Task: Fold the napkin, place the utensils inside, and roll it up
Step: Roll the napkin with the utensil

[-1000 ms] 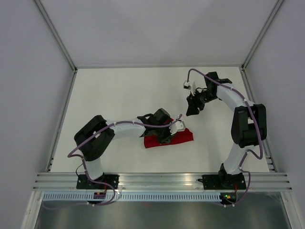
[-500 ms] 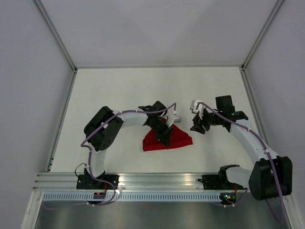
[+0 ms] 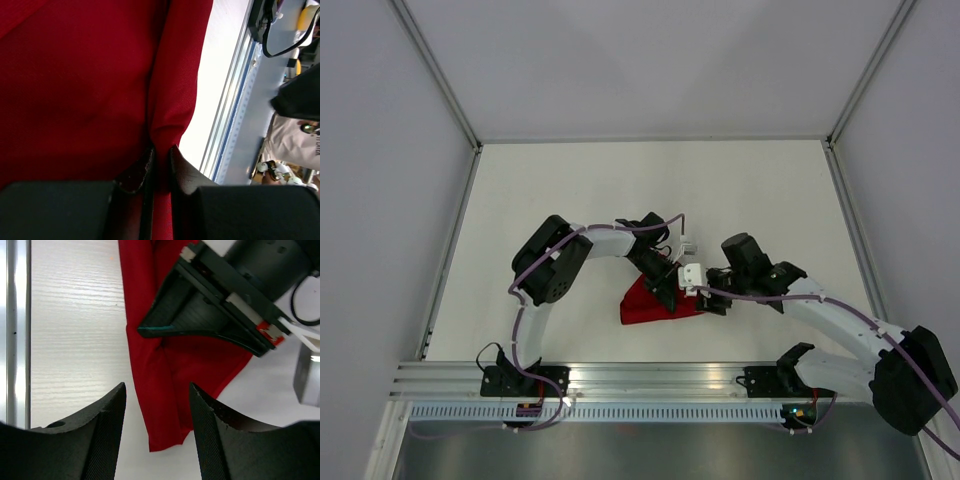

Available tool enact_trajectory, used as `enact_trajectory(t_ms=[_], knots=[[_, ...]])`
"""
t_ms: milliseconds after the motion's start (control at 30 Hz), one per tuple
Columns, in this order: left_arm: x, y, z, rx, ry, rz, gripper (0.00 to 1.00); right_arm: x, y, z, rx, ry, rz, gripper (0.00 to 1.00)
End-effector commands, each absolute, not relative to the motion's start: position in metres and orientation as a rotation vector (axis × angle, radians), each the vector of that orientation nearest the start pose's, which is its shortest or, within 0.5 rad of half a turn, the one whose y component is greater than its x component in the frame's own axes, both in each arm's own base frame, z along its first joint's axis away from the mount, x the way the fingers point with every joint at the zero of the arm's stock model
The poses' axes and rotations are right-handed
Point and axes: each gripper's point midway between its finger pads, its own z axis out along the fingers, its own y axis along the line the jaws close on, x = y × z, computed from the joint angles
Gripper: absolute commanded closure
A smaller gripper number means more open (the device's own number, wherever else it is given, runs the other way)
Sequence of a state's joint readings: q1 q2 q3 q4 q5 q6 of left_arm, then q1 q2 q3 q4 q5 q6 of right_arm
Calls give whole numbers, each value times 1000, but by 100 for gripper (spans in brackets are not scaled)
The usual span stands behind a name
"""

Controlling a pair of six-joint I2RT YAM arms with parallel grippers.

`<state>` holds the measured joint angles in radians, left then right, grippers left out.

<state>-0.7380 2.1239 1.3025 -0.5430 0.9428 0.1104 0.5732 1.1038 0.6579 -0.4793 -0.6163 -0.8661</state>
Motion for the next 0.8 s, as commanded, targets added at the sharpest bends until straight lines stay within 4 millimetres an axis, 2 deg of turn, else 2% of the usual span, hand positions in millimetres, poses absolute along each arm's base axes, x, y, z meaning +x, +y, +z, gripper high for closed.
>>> enact_trajectory(t_ms=[0, 133, 233, 300, 600, 767], knots=[[173, -333, -14, 1263, 2747, -1380, 98, 185, 215, 82, -1778, 1560, 520, 41], [177, -332, -14, 1227, 2761, -1389, 98, 172, 225, 60, -1887, 1522, 463, 42], [179, -331, -16, 1215, 2772, -1384, 98, 171, 229, 47, -1912, 1505, 395, 42], [179, -331, -18, 1209, 2780, -1382, 98, 178, 231, 42, -1900, 1491, 323, 42], [181, -330, -24, 1186, 2816, -1374, 98, 185, 243, 38, -1884, 1467, 246, 41], [183, -329, -26, 1163, 2837, -1373, 98, 181, 246, 33, -1901, 1459, 236, 41]])
